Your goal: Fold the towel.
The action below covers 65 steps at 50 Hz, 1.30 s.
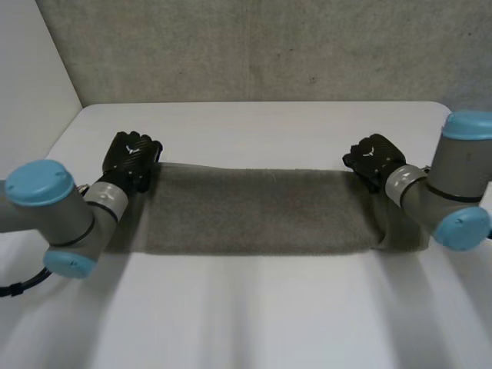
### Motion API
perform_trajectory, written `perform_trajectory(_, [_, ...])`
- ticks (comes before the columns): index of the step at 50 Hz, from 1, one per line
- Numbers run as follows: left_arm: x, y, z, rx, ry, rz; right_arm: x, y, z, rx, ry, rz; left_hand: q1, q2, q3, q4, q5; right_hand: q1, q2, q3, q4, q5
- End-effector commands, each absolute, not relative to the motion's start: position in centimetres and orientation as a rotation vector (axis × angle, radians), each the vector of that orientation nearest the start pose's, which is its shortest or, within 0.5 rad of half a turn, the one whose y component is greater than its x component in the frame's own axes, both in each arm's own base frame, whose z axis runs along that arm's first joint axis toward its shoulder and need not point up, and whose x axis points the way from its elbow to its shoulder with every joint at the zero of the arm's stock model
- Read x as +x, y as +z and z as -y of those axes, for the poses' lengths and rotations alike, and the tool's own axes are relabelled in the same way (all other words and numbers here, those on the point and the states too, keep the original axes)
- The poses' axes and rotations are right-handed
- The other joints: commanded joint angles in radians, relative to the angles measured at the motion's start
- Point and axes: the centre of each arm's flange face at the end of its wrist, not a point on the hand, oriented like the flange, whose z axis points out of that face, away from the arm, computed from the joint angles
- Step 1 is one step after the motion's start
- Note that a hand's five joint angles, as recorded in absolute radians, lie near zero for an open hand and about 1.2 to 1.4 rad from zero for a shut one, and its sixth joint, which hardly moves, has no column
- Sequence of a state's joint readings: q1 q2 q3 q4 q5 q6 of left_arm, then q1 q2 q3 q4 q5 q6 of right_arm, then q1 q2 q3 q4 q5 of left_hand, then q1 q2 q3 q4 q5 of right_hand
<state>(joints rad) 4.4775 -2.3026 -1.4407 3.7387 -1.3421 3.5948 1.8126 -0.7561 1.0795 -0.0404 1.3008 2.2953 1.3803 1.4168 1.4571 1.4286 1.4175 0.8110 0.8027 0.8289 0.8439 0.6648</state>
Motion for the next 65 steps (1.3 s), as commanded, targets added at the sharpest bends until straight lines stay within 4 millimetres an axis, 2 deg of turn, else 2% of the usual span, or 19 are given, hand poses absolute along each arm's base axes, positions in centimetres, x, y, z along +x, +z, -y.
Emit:
perform_trajectory(1, [-25.4,11.8,38.6,1.055,-2.095,-2.048,27.1,14.3,40.7,-1.535,-2.193,-2.005,-1.206,-1.242,-1.283,-1.254,-1.417,-0.637,-0.628,-0.654,-0.669,-0.665])
perform_trajectory(5, [-25.6,12.7,37.9,1.040,-2.056,-2.043,26.9,14.5,40.9,-1.488,-2.238,-2.041,-1.196,-1.233,-1.273,-1.244,-1.408,-0.637,-0.628,-0.654,-0.669,-0.665])
perform_trajectory(10, [-25.0,15.2,37.0,0.972,-2.074,-2.015,26.4,17.2,40.0,-1.386,-2.278,-2.065,-1.196,-1.233,-1.273,-1.244,-1.408,-0.637,-0.628,-0.654,-0.669,-0.665])
perform_trajectory(12, [-24.8,15.8,36.5,0.961,-2.076,-2.008,25.5,19.2,38.7,-1.304,-2.282,-2.084,-1.196,-1.233,-1.273,-1.244,-1.408,-0.637,-0.628,-0.654,-0.669,-0.665])
perform_trajectory(19, [-23.8,17.8,33.8,0.945,-2.085,-1.997,24.2,21.1,34.3,-1.255,-2.185,-2.149,-1.196,-1.233,-1.273,-1.244,-1.408,-0.637,-0.628,-0.654,-0.669,-0.665])
perform_trajectory(20, [-23.5,17.7,33.2,0.948,-2.076,-2.004,23.7,21.2,33.0,-1.256,-2.133,-2.188,-1.196,-1.233,-1.273,-1.244,-1.408,-0.637,-0.628,-0.654,-0.669,-0.665])
perform_trajectory(23, [-23.4,17.3,31.7,0.956,-2.065,-2.016,22.8,20.9,32.1,-1.242,-2.063,-2.254,-1.196,-1.233,-1.273,-1.244,-1.408,-0.637,-0.628,-0.654,-0.669,-0.665])
perform_trajectory(24, [-23.2,17.0,31.1,0.958,-2.067,-2.015,21.6,20.4,31.4,-1.204,-1.994,-2.335,-1.196,-1.233,-1.273,-1.244,-1.408,-0.637,-0.628,-0.654,-0.669,-0.665])
perform_trajectory(30, [-22.9,16.2,30.1,0.947,-2.090,-1.990,19.2,18.1,29.7,-1.059,-1.817,-2.490,-1.196,-1.233,-1.273,-1.244,-1.408,-0.568,-0.560,-0.586,-0.601,-0.596])
perform_trajectory(36, [-22.9,15.7,29.7,0.930,-2.131,-1.946,18.0,16.3,29.9,-0.963,-1.819,-2.514,-1.190,-1.227,-1.267,-1.239,-1.402,-0.339,-0.331,-0.357,-0.372,-0.368])
perform_trajectory(45, [-23.0,15.3,29.6,0.937,-2.121,-1.957,17.6,13.3,30.9,-0.940,-1.755,-2.544,-1.193,-1.230,-1.270,-1.241,-1.405,-0.280,-0.271,-0.298,-0.313,-0.308])
perform_trajectory(48, [-23.0,15.4,29.6,0.937,-2.121,-1.957,17.5,12.9,31.2,-0.936,-1.750,-2.554,-1.193,-1.230,-1.270,-1.241,-1.405,-0.083,-0.075,-0.101,-0.116,-0.111])
perform_trajectory(50, [-22.9,15.3,29.5,0.936,-2.117,-1.961,16.8,13.1,32.0,-0.909,-1.777,-2.569,-1.193,-1.230,-1.270,-1.241,-1.405,0.285,0.293,0.267,0.252,0.256])
perform_trajectory(51, [-23.0,15.3,29.5,0.938,-2.118,-1.961,16.8,13.1,32.0,-0.909,-1.777,-2.569,-1.193,-1.230,-1.270,-1.241,-1.405,0.287,0.295,0.269,0.254,0.258])
perform_trajectory(53, [-23.0,15.3,29.5,0.938,-2.118,-1.961,16.4,13.1,32.3,-0.895,-1.784,-2.578,-1.193,-1.230,-1.270,-1.241,-1.405,0.525,0.533,0.507,0.492,0.496])
perform_trajectory(61, [-22.9,15.1,29.2,0.942,-2.109,-1.971,12.7,14.7,34.7,-0.870,-1.899,-2.653,-1.193,-1.230,-1.270,-1.241,-1.405,0.585,0.594,0.567,0.552,0.557])
perform_trajectory(63, [-22.9,15.1,29.1,0.943,-2.110,-1.970,9.4,16.0,36.3,-0.936,-1.969,-2.729,-1.196,-1.233,-1.273,-1.244,-1.408,0.585,0.594,0.567,0.552,0.557])
perform_trajectory(64, [-22.9,15.1,29.1,0.943,-2.110,-1.970,9.4,16.0,36.3,-0.936,-1.970,-2.730,-1.196,-1.233,-1.273,-1.244,-1.408,0.585,0.594,0.567,0.552,0.557])
perform_trajectory(65, [-23.0,15.1,29.1,0.944,-2.111,-1.972,7.8,16.7,37.1,-1.000,-2.003,-2.774,-1.193,-1.230,-1.270,-1.242,-1.405,0.585,0.594,0.567,0.552,0.557])
